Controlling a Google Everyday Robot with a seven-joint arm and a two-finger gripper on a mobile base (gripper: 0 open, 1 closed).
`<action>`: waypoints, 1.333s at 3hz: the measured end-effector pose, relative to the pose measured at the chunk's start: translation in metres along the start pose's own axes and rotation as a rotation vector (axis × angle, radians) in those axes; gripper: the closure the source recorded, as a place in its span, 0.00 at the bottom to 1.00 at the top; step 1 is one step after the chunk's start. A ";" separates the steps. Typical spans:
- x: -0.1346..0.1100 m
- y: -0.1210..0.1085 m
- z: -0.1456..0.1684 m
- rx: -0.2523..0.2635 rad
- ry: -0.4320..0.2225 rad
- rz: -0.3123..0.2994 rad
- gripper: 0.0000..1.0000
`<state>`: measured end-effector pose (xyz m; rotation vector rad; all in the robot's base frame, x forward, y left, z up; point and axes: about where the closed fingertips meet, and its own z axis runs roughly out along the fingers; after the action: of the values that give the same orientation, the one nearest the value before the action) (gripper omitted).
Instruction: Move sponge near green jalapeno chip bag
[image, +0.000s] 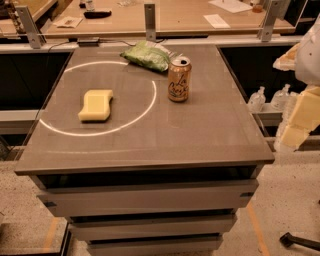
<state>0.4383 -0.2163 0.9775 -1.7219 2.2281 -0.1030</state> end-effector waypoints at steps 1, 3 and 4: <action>-0.001 0.000 -0.001 0.004 -0.002 -0.006 0.00; -0.004 0.006 0.002 -0.008 0.014 -0.123 0.00; -0.010 0.017 0.008 -0.032 0.042 -0.304 0.00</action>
Offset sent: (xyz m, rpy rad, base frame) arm -0.0017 0.0013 0.0002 -0.0048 -0.0035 0.0319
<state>0.4271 -0.2015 0.9675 -2.0827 1.9885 -0.1753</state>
